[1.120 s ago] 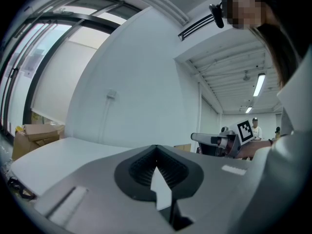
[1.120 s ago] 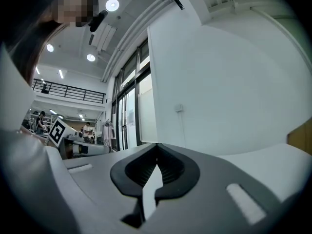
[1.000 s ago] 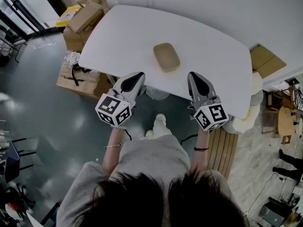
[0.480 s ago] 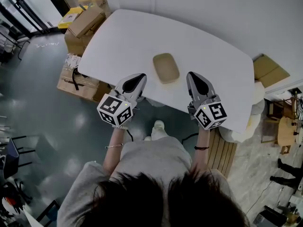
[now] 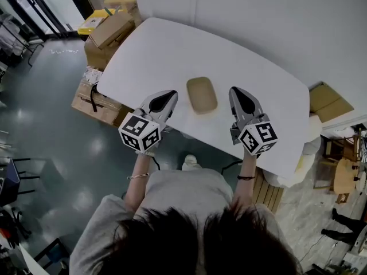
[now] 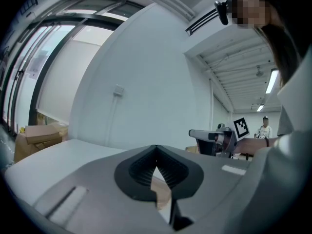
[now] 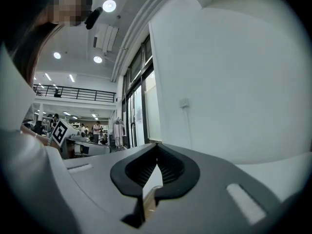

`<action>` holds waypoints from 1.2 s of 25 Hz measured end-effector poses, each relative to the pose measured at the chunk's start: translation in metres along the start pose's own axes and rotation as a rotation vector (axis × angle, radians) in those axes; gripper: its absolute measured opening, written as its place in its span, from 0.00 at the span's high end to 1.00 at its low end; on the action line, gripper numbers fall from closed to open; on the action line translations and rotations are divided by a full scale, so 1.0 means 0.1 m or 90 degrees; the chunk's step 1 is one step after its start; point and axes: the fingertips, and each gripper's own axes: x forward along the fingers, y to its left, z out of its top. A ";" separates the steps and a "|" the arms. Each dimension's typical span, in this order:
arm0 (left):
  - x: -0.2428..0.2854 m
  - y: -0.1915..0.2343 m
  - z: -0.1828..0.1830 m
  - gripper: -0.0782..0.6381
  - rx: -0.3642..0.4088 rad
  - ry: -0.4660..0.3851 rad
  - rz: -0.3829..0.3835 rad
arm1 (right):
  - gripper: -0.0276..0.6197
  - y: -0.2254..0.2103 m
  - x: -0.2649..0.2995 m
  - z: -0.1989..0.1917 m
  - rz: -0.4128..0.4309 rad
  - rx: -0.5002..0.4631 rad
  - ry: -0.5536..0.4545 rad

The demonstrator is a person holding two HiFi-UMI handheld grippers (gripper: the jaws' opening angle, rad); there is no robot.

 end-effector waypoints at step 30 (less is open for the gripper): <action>0.58 0.50 -0.81 0.90 -0.116 0.135 0.021 | 0.94 -0.64 0.72 -1.10 -0.008 0.127 0.261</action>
